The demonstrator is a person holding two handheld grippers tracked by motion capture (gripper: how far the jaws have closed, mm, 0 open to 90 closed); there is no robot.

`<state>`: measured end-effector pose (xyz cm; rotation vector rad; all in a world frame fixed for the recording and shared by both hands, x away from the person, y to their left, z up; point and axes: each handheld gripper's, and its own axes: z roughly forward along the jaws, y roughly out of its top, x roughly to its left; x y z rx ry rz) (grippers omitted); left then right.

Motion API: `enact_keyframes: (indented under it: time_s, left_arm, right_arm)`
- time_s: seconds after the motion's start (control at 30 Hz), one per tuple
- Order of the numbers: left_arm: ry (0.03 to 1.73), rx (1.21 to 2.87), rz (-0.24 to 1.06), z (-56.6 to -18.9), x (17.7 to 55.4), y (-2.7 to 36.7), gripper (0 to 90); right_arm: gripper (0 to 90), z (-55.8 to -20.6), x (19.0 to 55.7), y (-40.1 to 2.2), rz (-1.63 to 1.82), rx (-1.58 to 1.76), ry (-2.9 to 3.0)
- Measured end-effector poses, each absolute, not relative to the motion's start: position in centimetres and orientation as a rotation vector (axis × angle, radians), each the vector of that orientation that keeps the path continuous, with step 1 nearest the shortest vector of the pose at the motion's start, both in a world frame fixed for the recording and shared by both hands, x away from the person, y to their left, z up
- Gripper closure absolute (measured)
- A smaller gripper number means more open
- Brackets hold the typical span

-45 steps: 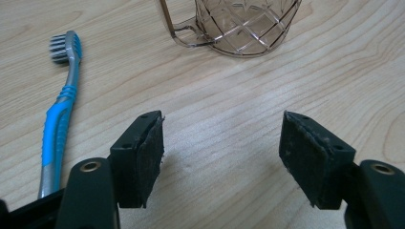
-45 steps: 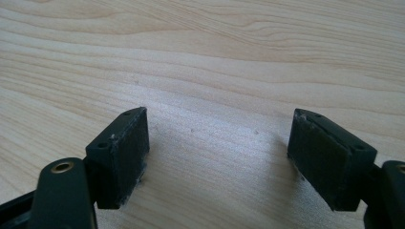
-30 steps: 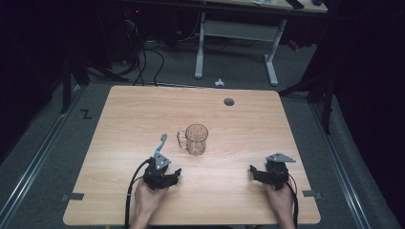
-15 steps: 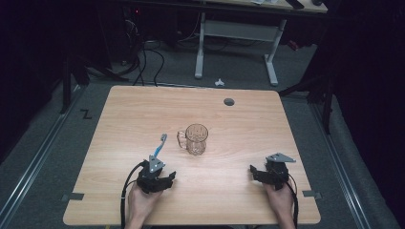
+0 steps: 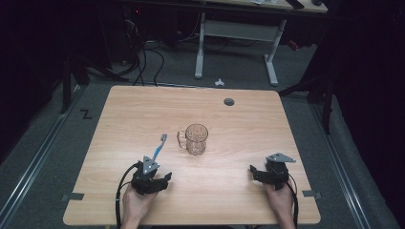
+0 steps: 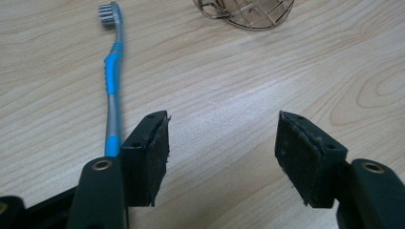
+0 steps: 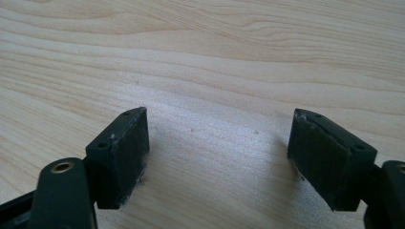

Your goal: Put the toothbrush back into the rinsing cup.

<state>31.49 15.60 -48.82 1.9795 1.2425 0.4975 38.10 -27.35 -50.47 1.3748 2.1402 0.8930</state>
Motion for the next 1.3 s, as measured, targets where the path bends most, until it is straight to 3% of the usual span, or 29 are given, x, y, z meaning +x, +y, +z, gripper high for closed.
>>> enact_keyframes:
  time_s: [1.3]
  left_arm:
    - [1.232,1.938,0.485,-46.3,32.2,19.0,39.9]
  right_arm:
    - [22.1,-50.5,38.1,-27.4,0.893,1.375,2.140]
